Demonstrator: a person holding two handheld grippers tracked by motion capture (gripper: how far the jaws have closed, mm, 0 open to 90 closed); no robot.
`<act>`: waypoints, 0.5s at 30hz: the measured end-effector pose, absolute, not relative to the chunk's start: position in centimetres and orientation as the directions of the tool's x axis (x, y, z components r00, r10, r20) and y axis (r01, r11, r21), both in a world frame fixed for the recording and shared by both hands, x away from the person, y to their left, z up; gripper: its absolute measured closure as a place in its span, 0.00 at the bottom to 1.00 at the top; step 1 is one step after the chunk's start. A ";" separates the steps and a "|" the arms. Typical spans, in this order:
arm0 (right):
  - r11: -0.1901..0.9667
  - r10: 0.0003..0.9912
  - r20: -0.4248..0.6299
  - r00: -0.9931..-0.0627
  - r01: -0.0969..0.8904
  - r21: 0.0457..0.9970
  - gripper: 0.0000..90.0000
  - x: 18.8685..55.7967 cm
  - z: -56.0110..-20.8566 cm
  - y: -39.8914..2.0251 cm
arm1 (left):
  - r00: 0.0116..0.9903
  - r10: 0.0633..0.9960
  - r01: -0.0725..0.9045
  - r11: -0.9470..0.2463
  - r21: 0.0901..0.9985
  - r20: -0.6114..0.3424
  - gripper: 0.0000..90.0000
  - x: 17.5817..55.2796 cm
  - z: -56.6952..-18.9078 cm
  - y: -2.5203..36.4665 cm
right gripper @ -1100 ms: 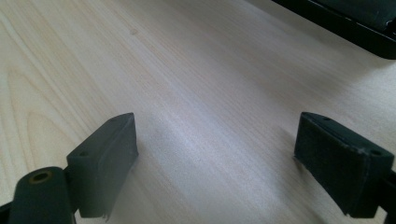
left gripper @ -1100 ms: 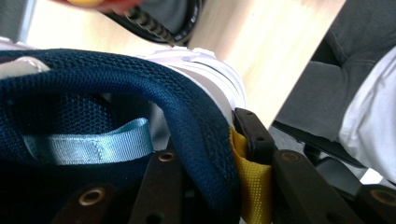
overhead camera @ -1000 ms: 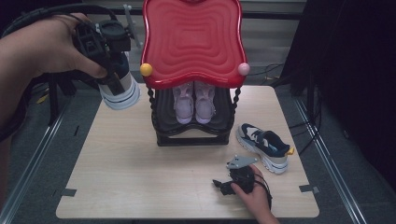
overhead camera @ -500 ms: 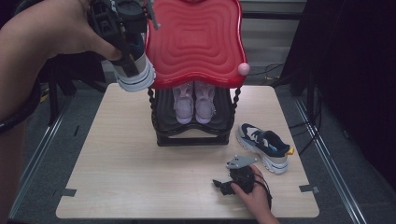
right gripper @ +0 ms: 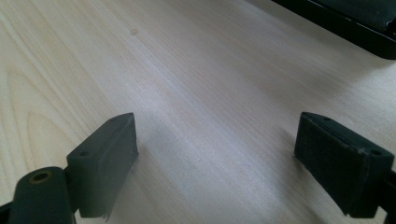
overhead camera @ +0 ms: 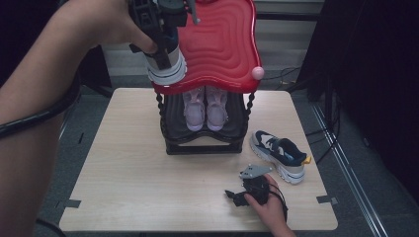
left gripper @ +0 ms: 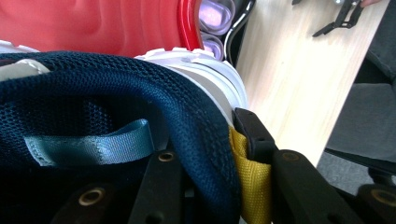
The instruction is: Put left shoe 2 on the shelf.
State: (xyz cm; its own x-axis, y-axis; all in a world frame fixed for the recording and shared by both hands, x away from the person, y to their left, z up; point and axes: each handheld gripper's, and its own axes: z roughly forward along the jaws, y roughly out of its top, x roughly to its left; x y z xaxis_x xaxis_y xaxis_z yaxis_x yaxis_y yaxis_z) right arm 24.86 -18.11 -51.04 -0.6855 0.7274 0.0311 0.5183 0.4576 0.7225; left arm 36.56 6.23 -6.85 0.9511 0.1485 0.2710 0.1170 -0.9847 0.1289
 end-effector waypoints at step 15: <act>0.458 0.728 0.031 -0.685 0.518 0.722 0.14 24.9 -51.0 -18.1 | 0.943 0.061 0.035 -0.996 0.086 0.327 0.80 39.9 -8.8 2.4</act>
State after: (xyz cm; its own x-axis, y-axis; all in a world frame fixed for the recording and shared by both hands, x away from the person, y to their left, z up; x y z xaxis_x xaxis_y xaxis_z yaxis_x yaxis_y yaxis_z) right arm 24.85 -18.11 -51.04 -0.6853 0.7276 0.0310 0.5184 0.4576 0.7224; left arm 39.92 2.38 -8.81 0.9432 0.0613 0.3265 0.0349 -0.9957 0.0863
